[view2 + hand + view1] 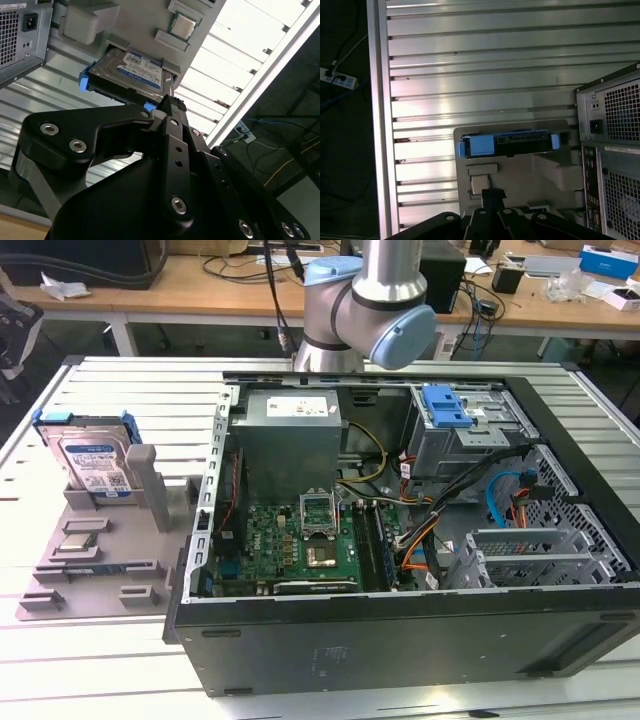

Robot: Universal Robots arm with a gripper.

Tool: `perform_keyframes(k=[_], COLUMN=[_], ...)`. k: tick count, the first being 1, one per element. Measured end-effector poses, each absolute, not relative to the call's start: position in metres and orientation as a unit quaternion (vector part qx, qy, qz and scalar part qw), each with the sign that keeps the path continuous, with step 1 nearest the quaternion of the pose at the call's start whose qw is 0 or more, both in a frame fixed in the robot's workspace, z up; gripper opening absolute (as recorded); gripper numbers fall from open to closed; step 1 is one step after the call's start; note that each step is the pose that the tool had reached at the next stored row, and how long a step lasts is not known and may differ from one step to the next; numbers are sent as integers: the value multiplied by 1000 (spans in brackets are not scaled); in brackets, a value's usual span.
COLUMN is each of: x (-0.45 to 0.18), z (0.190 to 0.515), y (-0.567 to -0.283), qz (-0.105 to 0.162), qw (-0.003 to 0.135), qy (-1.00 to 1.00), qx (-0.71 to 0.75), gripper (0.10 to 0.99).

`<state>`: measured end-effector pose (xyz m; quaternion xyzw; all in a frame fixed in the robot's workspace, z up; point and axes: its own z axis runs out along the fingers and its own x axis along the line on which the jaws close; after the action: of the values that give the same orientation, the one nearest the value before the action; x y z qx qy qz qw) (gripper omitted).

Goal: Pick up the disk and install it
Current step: 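Reach for the disk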

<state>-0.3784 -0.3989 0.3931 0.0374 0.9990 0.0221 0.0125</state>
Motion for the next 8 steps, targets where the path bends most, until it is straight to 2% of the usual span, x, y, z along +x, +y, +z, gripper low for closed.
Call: perform_keyframes(k=[8], x=[-399], z=[393], y=[-399], qz=[22], qw=[12], qy=[999], qx=[37], gripper=[106])
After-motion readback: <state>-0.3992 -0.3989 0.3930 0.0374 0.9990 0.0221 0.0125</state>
